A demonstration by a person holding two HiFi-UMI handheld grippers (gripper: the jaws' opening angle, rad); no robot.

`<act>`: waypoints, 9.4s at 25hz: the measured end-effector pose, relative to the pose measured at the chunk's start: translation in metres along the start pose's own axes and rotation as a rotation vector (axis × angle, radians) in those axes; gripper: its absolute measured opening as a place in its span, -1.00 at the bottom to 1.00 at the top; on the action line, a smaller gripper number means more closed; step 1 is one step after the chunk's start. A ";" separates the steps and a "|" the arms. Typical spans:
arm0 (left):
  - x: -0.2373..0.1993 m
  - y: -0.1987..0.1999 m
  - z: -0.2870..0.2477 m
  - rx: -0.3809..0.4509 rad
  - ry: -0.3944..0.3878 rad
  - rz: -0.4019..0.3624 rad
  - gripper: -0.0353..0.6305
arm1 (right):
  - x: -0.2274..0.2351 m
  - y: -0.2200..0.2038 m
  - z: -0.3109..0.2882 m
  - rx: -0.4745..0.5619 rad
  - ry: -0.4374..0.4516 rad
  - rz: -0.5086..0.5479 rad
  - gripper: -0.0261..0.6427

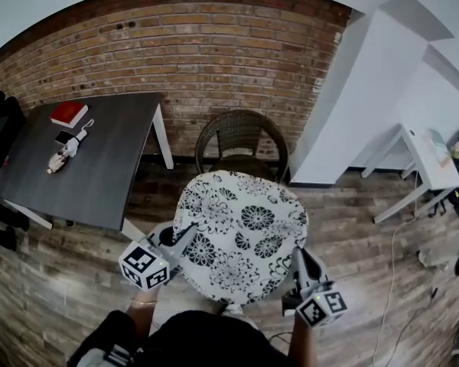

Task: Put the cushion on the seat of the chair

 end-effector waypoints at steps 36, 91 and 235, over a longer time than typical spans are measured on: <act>-0.047 0.024 -0.144 -0.030 0.121 0.036 -0.85 | 0.143 0.045 -0.103 -0.129 0.061 -0.027 -0.90; -0.346 0.022 -0.364 -0.144 0.160 0.238 -0.85 | 0.287 0.067 -0.470 -0.459 0.075 0.076 -0.90; -0.378 -0.319 -0.531 -0.431 0.467 0.687 -0.50 | 0.526 -0.279 -0.566 -1.026 -0.092 -0.025 -0.65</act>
Point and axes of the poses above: the fingertips, and each gripper's own axes: z backward along the fingers, x to its right, y out of its top, the point moved 3 cm from there along z, backward along the fingers, and after that the axes turned 10 degrees about -x, right-handed, at the moved point
